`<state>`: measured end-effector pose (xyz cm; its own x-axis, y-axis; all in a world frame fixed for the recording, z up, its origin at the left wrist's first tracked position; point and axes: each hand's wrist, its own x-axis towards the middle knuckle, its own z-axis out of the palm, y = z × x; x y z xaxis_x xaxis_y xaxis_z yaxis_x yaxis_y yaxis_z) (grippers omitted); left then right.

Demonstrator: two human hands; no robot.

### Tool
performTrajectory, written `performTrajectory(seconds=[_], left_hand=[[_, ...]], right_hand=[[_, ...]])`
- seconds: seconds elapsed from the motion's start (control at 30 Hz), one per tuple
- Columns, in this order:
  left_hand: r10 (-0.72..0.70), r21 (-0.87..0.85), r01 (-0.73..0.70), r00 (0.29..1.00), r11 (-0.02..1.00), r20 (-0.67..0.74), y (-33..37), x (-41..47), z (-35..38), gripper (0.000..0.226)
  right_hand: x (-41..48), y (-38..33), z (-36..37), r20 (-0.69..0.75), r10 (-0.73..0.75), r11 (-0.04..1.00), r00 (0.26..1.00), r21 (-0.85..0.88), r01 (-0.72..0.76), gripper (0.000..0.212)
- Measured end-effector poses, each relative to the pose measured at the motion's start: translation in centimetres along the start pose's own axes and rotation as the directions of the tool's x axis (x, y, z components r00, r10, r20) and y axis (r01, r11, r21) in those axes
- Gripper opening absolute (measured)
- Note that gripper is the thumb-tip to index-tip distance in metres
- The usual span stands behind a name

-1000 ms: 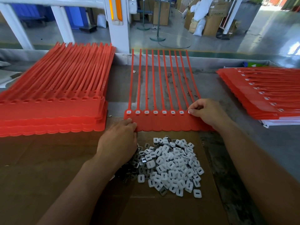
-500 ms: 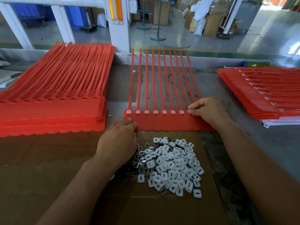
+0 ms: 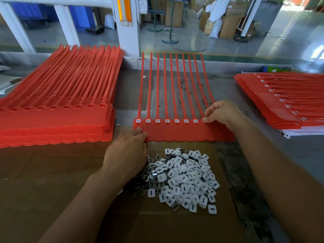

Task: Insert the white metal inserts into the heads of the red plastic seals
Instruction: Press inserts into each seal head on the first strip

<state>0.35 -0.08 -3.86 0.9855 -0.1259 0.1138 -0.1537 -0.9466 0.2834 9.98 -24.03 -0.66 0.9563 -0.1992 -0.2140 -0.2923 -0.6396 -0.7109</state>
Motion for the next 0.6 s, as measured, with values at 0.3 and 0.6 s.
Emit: performTrajectory(seconds=[0.3, 0.6], left_hand=[[-0.006, 0.001, 0.006, 1.0, 1.0, 0.004, 0.0, -0.1, 0.0, 0.036], [-0.001, 0.005, 0.001, 1.0, 1.0, 0.002, 0.0, 0.0, 0.0, 0.037]], right_hand=[[-0.4, 0.6, 0.1, -0.032, -0.026, 1.0, 0.999, 0.01, 0.026, 0.026], [-2.2, 1.6, 0.0, -0.08, -0.186, 0.982, 0.979, 0.03, 0.189, 0.016]])
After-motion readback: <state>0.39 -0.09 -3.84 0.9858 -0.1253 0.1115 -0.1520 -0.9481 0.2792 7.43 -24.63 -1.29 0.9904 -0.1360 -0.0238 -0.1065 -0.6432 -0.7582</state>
